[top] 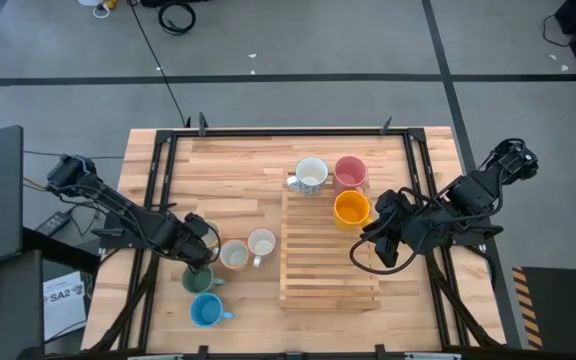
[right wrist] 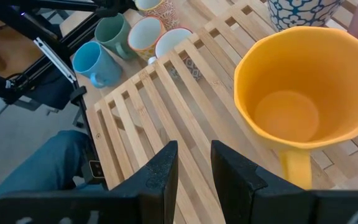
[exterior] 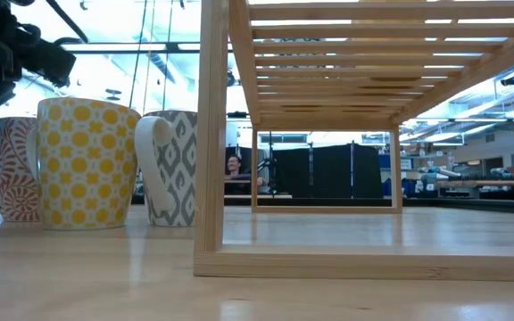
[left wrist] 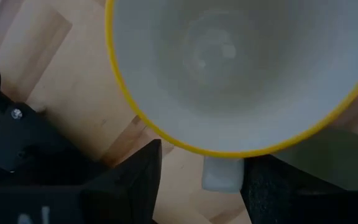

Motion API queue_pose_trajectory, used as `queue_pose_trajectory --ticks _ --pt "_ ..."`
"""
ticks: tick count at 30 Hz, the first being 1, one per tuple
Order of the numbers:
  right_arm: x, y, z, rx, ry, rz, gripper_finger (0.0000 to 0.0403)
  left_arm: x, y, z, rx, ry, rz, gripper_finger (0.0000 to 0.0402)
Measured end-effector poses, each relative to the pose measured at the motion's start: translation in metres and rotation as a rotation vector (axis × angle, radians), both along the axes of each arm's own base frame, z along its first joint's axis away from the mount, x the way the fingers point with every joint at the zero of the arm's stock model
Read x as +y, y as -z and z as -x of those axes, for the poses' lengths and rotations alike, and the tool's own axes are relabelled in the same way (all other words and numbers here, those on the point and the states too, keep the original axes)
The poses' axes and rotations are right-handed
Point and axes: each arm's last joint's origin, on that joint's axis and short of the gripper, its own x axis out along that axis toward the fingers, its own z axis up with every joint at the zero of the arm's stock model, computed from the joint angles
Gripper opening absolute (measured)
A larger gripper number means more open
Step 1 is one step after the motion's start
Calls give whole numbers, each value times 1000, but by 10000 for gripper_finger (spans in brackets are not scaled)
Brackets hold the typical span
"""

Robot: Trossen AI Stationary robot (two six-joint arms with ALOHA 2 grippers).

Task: Place coffee mugs
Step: Put the orange patterned mug on the shelf

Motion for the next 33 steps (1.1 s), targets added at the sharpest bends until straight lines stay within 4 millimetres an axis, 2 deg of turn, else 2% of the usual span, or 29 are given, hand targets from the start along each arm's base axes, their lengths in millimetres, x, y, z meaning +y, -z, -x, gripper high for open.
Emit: queue_pose_trajectory --ticks 4,17,29,33 --pt "0 0 0 -3 0 -2 101 0 0 0 -1 0 0 180" --pt "0 0 0 -4 0 -3 101 0 0 0 -1 -5 1 76" --pt "0 0 0 -5 0 -4 101 -1 -1 0 8 -14 21 76" --pt "0 0 0 -5 0 -4 101 -4 -12 -4 -17 -11 44 76"
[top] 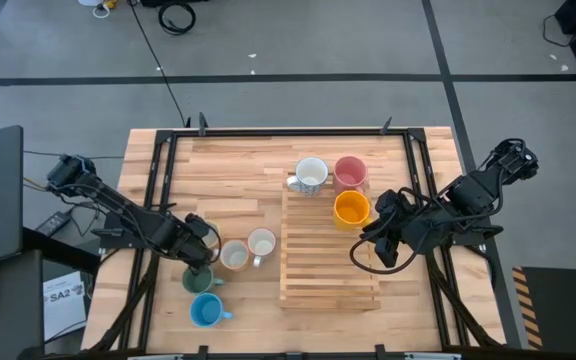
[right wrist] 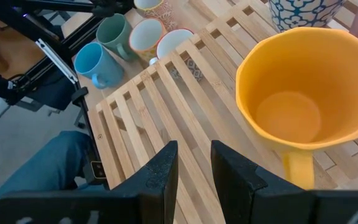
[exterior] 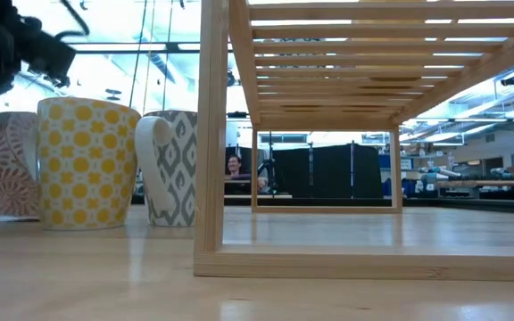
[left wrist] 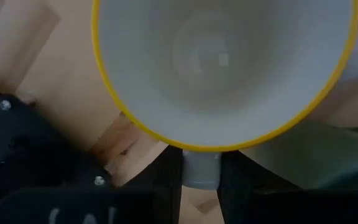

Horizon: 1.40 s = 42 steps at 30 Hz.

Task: Place coffee mugs
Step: Put the orange patterned mug on the shelf

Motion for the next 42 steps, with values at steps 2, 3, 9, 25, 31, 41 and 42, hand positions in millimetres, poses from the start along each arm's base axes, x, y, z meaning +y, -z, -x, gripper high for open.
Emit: queue_pose_trajectory --ticks 2,3,9,25,31,41,42 --pt "0 0 0 0 0 0 101 -1 -9 -2 -14 6 1 76" --pt "0 0 0 0 0 0 101 -1 -14 -3 -18 6 -2 76" --pt "0 0 0 0 0 0 101 -3 -45 -7 -50 6 -14 76" --pt "0 0 0 2 -2 -2 101 -7 -141 -16 -332 -9 101 76" --pt "0 0 0 2 -2 -2 101 -9 -166 -24 -503 -30 138 76" --pt "0 0 0 2 -2 -2 101 -21 -196 -62 -606 60 117 76" --pt "0 0 0 2 -2 -2 101 -23 -199 -68 -612 78 110 76"
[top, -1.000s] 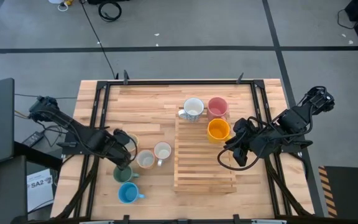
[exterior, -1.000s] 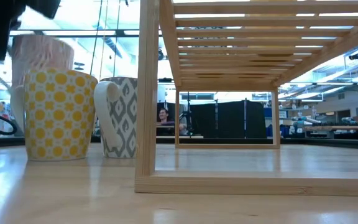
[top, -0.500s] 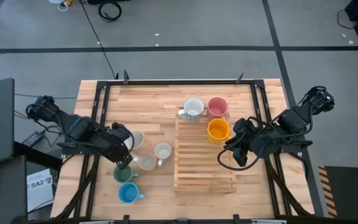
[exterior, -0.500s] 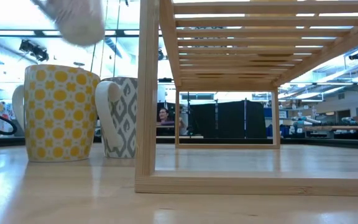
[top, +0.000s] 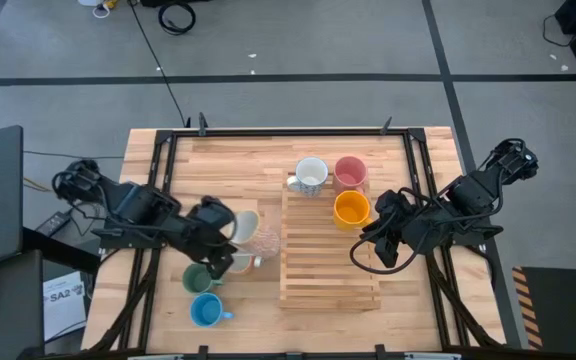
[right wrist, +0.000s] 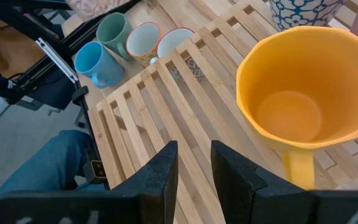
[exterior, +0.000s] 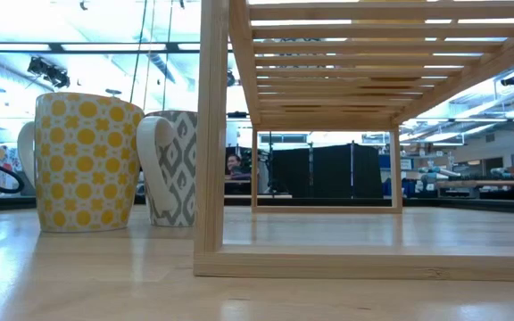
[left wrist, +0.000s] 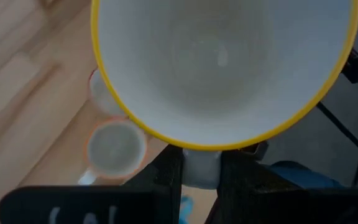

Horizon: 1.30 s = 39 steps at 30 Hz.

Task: Place coffee mugs
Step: Put the orange patterned mug on the shelf

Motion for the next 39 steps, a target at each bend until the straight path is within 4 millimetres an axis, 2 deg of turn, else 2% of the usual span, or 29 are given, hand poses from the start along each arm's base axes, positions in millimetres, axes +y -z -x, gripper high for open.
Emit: queue_pose_trajectory --ticks 4,9,17,31,39 --pt "0 0 0 0 0 0 101 -2 -14 -26 -32 53 -39 76" --pt "0 0 0 0 0 0 101 0 -20 -58 -18 101 -64 76" --pt "0 0 0 0 0 0 101 16 -7 -94 78 100 -84 76" --pt "0 0 0 0 0 0 101 58 16 -121 179 -1 -98 76" --pt "0 0 0 1 0 1 101 63 27 -129 229 35 -137 76"
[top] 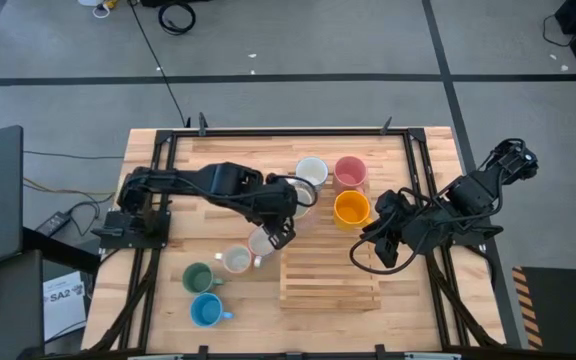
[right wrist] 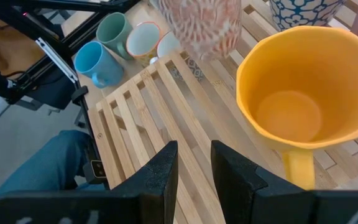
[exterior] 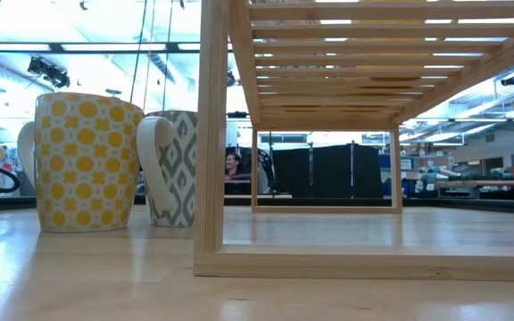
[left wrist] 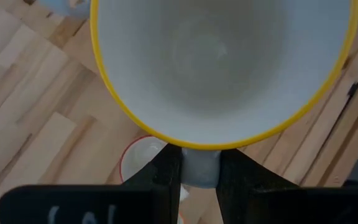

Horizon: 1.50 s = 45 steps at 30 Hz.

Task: Place coffee mugs
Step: Put the orange patterned mug on the shelf

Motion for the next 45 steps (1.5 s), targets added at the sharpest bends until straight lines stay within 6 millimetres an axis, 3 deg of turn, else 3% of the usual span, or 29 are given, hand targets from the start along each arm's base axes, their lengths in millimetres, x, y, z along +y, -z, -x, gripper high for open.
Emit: queue_pose_trajectory --ticks 13,45 --pt "0 0 0 0 0 0 101 -2 15 -12 54 174 -94 77" --pt "0 0 0 0 0 0 101 5 25 -25 50 134 -134 80"
